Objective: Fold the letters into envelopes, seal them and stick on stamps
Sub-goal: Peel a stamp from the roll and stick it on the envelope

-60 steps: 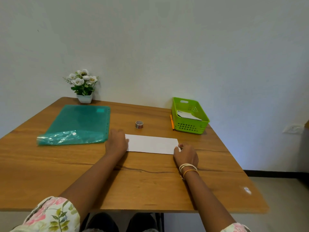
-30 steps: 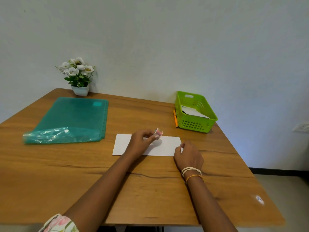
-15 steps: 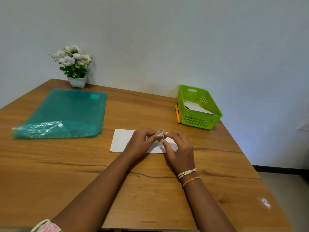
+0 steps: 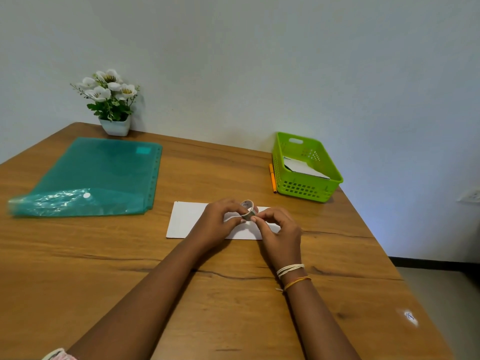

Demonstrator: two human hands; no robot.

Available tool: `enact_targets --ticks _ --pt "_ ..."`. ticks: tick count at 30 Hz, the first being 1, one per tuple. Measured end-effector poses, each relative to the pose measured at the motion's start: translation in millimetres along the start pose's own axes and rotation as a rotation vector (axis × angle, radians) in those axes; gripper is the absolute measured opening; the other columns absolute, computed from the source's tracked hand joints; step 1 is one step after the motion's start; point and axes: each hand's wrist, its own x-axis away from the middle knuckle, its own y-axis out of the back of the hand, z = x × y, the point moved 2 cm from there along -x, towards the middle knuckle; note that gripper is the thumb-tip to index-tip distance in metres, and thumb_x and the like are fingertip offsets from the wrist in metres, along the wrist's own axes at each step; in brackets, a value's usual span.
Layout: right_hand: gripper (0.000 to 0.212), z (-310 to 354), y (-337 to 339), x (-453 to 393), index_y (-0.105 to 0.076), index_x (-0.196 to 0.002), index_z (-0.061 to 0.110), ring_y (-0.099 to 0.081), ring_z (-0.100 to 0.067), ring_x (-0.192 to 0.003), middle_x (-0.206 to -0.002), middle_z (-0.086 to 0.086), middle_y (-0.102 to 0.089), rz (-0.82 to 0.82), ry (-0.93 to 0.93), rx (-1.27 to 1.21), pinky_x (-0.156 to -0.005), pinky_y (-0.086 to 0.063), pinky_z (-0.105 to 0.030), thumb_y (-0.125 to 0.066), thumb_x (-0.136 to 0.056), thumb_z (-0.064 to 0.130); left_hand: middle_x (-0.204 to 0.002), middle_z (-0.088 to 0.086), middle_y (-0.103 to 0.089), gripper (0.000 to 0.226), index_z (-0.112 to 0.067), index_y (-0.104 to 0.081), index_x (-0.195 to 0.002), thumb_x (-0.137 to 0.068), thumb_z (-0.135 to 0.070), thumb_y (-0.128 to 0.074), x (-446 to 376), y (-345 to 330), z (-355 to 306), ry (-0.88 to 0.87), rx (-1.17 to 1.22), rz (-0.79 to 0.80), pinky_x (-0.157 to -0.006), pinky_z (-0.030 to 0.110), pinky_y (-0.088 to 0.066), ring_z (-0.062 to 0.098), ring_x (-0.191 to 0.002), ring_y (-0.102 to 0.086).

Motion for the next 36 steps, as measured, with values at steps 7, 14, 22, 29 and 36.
enact_targets --ticks 7,14,22,29,36 --pt "0.011 -4 1 -2 -0.070 -0.076 0.016 -0.062 -0.009 -0.079 -0.081 0.005 -0.064 0.004 -0.090 -0.117 -0.072 -0.053 -0.026 -0.075 -0.078 0.007 -0.110 -0.008 -0.067 0.017 -0.023 -0.075 -0.099 -0.082 -0.027 -0.072 -1 3 1 -0.016 -0.101 0.022 -0.090 0.031 -0.048 0.007 -0.103 -0.054" --pt "0.013 -3 1 -1 -0.071 -0.073 0.014 -0.065 -0.011 -0.079 -0.080 0.006 -0.067 0.001 -0.093 -0.162 -0.073 -0.055 -0.028 -0.075 -0.075 0.002 -0.100 -0.005 -0.066 0.017 -0.026 -0.075 -0.099 -0.083 -0.026 -0.070 1 9 -3 -0.051 -0.233 -0.020 -0.080 0.031 -0.046 0.010 -0.096 -0.052" --pt "0.014 1 2 0 -0.072 -0.073 0.010 -0.069 -0.008 -0.072 -0.076 0.002 -0.073 -0.037 -0.266 -0.341 -0.070 -0.055 -0.021 -0.073 -0.076 -0.004 -0.107 -0.010 -0.059 0.013 -0.024 -0.071 -0.094 -0.086 -0.032 -0.067 -3 10 0 -0.088 -0.260 -0.023 -0.081 0.028 -0.045 0.007 -0.099 -0.049" --pt "0.012 -5 3 -6 -0.070 -0.071 0.012 -0.069 -0.022 -0.072 -0.074 -0.009 -0.073 -0.089 -0.423 -0.418 -0.069 -0.056 -0.033 -0.077 -0.075 0.004 -0.112 -0.008 -0.059 0.015 -0.021 -0.069 -0.100 -0.089 -0.030 -0.063 -5 10 8 -0.059 -0.291 -0.105 -0.082 0.028 -0.046 0.009 -0.102 -0.051" --pt "0.009 -14 5 -9 -0.070 -0.075 0.010 -0.072 -0.028 -0.078 -0.077 -0.010 -0.073 -0.083 -0.537 -0.360 -0.072 -0.060 -0.037 -0.077 -0.076 0.004 -0.109 -0.002 -0.061 0.016 -0.016 -0.068 -0.102 -0.089 -0.024 -0.063 -26 15 11 -0.040 -0.464 -0.227 -0.078 0.025 -0.037 0.015 -0.098 -0.053"
